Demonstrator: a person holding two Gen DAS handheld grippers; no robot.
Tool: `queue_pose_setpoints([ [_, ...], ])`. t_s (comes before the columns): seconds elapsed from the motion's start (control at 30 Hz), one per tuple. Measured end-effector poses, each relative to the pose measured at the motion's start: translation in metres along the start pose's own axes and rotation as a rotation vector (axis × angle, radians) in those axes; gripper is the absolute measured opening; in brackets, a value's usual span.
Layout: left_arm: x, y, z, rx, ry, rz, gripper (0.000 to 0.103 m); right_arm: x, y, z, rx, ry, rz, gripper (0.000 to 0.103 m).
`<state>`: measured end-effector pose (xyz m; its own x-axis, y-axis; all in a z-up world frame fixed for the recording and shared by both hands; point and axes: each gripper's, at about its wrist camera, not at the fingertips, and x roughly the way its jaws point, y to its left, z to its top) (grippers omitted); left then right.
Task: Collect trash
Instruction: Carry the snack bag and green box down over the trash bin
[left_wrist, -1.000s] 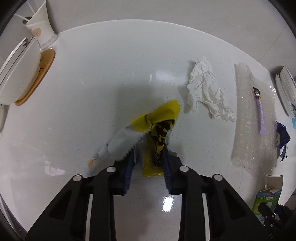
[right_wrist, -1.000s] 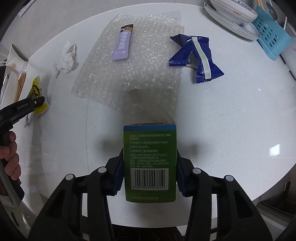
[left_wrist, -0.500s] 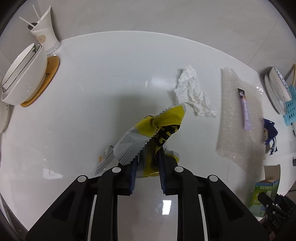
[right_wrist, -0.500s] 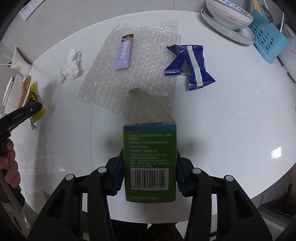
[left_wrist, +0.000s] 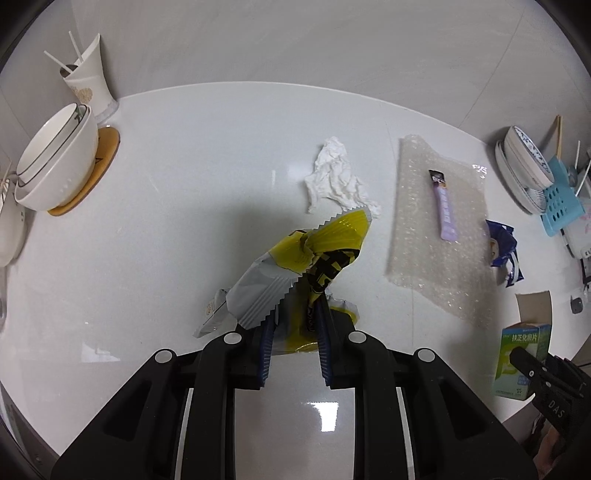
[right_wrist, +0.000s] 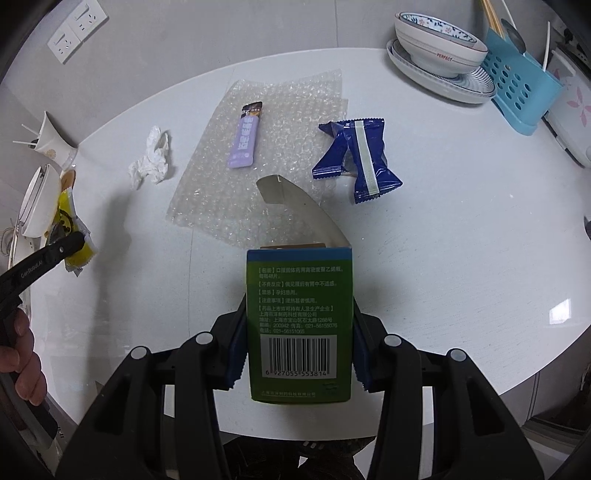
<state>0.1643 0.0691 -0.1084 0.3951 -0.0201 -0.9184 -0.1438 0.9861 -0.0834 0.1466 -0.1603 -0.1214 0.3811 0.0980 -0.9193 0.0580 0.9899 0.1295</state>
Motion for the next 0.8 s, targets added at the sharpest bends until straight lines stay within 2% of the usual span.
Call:
queue_pose_setpoints([
  [0.47, -0.035, -0.027, -0.031, 0.032, -0.033, -0.029, 0.02, -0.032, -0.012, -0.014, -0.025, -0.071, 0.02, 0.044],
  [0.8, -0.057, -0.049, -0.065, 0.056, -0.044, -0.043, 0.02, -0.05, -0.024, -0.033, -0.044, -0.097, 0.026, 0.044],
])
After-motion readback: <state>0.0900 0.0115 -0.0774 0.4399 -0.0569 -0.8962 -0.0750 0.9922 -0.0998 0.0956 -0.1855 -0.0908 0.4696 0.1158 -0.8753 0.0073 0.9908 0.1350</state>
